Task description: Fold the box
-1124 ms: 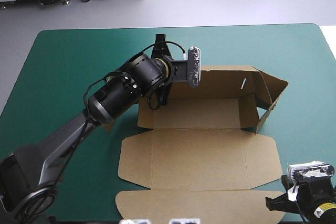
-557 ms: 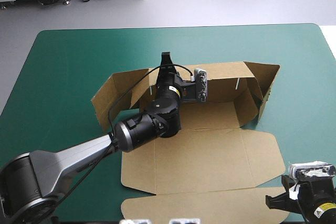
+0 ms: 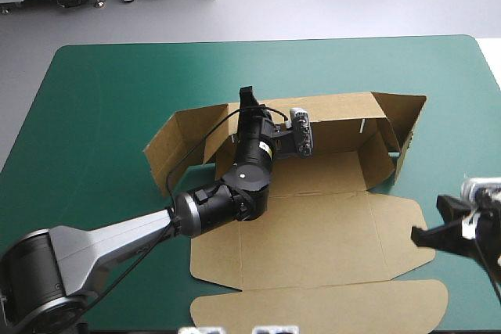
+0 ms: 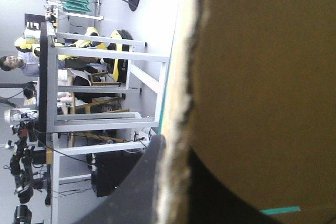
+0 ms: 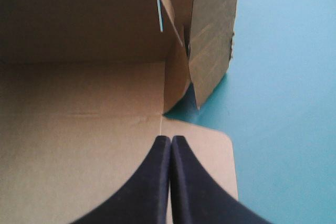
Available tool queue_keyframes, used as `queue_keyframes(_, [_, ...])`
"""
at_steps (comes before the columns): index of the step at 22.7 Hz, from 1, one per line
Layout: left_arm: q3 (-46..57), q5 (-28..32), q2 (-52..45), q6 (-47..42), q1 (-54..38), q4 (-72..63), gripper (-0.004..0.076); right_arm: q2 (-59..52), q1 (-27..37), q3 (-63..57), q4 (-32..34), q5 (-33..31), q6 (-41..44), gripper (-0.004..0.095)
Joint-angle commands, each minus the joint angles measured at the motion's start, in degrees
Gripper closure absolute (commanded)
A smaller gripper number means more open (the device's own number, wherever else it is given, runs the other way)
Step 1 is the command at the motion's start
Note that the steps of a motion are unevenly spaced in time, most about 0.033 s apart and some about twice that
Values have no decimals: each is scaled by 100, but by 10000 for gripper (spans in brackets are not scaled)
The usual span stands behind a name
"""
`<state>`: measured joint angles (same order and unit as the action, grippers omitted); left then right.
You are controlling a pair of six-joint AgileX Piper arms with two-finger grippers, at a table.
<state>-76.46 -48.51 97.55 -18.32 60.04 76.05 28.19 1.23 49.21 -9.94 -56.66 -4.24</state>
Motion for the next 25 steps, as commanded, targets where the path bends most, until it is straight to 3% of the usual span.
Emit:
queue_keyframes(1, [-132,-12,-250,-188,49,556,733,938,-2,890,-65,554,-5,926])
queue_keyframes(9, [432,81,-250,-198,49,770,733,3637,-2,3170,-451,593,-15,926])
queue_keyframes(15, [468,71,-250,-316,49,747,733,5769,17,5034,-502,-159,-42,926])
queue_keyframes(25, [468,-32,-250,-331,49,747,733,7196,466,5843,-676,-1062,113,926])
